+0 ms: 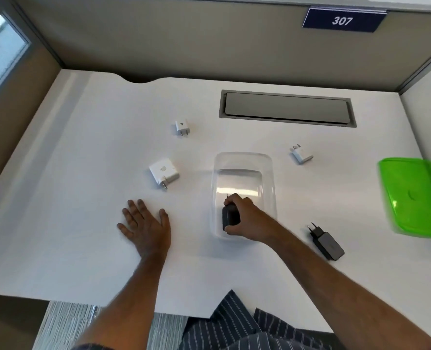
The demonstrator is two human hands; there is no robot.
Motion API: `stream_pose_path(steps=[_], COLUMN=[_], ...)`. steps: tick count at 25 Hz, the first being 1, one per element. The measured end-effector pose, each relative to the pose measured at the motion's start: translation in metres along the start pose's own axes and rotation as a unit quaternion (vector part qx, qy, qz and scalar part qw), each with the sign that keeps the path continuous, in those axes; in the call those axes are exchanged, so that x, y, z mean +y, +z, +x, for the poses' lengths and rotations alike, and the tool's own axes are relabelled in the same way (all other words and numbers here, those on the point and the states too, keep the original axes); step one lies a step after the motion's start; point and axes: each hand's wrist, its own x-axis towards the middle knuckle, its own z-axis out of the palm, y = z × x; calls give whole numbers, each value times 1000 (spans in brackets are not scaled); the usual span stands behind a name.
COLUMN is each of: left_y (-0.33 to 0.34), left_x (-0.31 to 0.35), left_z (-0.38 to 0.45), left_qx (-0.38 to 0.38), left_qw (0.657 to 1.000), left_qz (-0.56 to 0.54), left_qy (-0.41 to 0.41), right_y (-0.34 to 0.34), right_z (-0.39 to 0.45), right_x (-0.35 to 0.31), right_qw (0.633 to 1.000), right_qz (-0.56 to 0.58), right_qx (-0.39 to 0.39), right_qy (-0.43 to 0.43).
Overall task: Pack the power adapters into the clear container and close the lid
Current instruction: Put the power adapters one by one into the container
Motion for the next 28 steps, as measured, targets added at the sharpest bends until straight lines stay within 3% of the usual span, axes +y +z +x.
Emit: stream_pose_path(steps=[8,24,28], left_y=[2,1,0], left_x=[1,2,4], left_z=[0,1,0], left_qx=[21,26,22], left_qw=[1000,1000,1000], left_qz=[1,5,2], left_qy=[-3,-13,-13], right_y=[10,11,4], right_z=[17,27,28], right_x=[-5,8,8], right_qw=[995,998,999], right_qz=[-88,-19,-26], right_qx=[-45,-61,-31], right_qy=[6,-2,-3])
